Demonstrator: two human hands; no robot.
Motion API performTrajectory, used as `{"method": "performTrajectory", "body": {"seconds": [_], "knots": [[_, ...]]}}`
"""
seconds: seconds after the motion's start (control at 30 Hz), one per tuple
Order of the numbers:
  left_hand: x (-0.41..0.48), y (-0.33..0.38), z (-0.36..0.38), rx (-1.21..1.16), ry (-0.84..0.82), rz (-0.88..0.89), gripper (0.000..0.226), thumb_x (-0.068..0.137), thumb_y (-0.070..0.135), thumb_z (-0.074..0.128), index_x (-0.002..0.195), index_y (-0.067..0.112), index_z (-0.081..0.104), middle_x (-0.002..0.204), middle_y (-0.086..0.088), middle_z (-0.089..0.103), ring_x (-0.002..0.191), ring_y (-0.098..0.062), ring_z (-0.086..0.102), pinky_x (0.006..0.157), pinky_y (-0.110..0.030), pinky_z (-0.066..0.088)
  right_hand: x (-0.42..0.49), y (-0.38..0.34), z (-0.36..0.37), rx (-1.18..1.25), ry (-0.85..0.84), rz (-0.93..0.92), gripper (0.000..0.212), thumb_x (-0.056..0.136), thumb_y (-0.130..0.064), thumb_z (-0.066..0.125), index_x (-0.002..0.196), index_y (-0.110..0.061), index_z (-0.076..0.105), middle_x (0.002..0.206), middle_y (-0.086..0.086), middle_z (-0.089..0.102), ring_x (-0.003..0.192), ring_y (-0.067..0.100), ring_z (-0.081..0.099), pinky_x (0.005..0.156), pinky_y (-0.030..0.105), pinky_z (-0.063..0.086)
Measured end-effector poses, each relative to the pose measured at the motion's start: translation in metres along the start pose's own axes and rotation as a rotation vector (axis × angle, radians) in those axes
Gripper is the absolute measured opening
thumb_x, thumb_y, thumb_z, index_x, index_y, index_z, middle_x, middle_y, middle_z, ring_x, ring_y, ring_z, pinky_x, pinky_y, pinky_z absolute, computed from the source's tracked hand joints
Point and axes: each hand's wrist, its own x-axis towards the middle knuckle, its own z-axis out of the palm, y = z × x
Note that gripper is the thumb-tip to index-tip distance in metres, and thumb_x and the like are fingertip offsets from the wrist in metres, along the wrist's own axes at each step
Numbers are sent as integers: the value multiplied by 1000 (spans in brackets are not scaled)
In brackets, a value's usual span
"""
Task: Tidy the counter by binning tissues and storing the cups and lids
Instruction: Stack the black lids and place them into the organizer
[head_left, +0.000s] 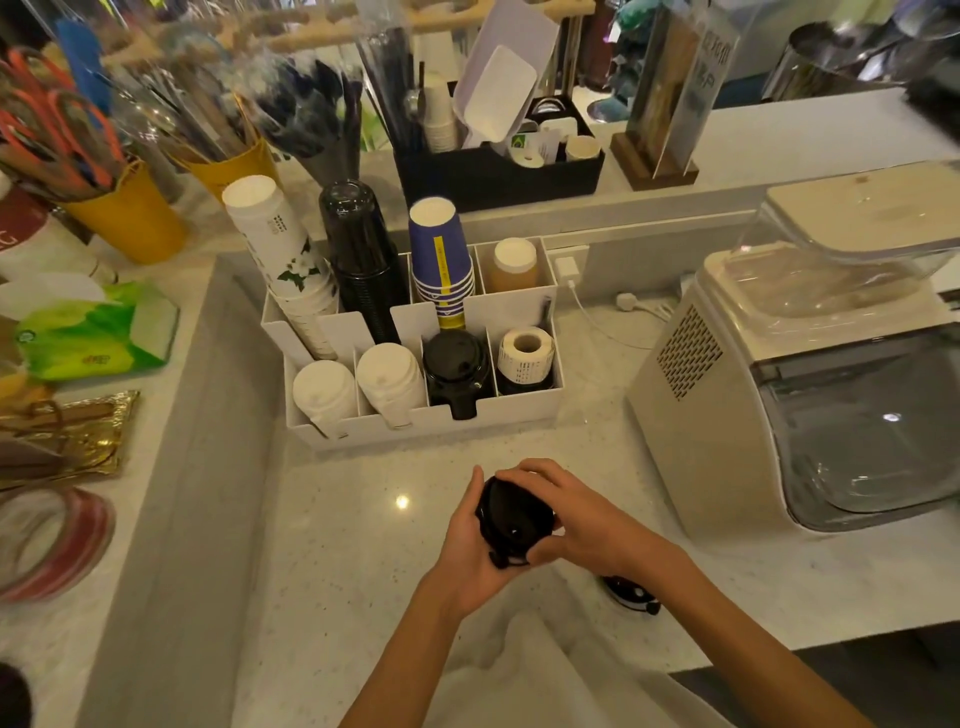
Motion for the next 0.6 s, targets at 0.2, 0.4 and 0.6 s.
{"method": "performTrajectory", "body": {"seconds": [0.2,0.4,0.6], "knots": [[2,-6,6,124,86,127,50,78,57,74,115,23,72,116,-12,73,110,-29,69,86,-44,58,4,1,0,-28,28,-18,84,76,-15,78,141,-40,32,142,-11,31,128,16,42,101,29,51],[5,-11,-3,221,99,103,47,80,58,71,116,27,71,115,-9,73,109,-27,69,82,-45,59,0,12,7,-51,18,12,82,77,-17,77,143,-36,32,145,-10,31,130,16,39,104,30,48],[19,-11,-11,392,37,19,41,94,28,65,129,7,61,128,-18,66,120,-33,62,95,-49,56,-29,49,19,28,-25,81,85,82,-22,73,146,-45,21,153,-11,26,137,10,29,115,29,33]]}}
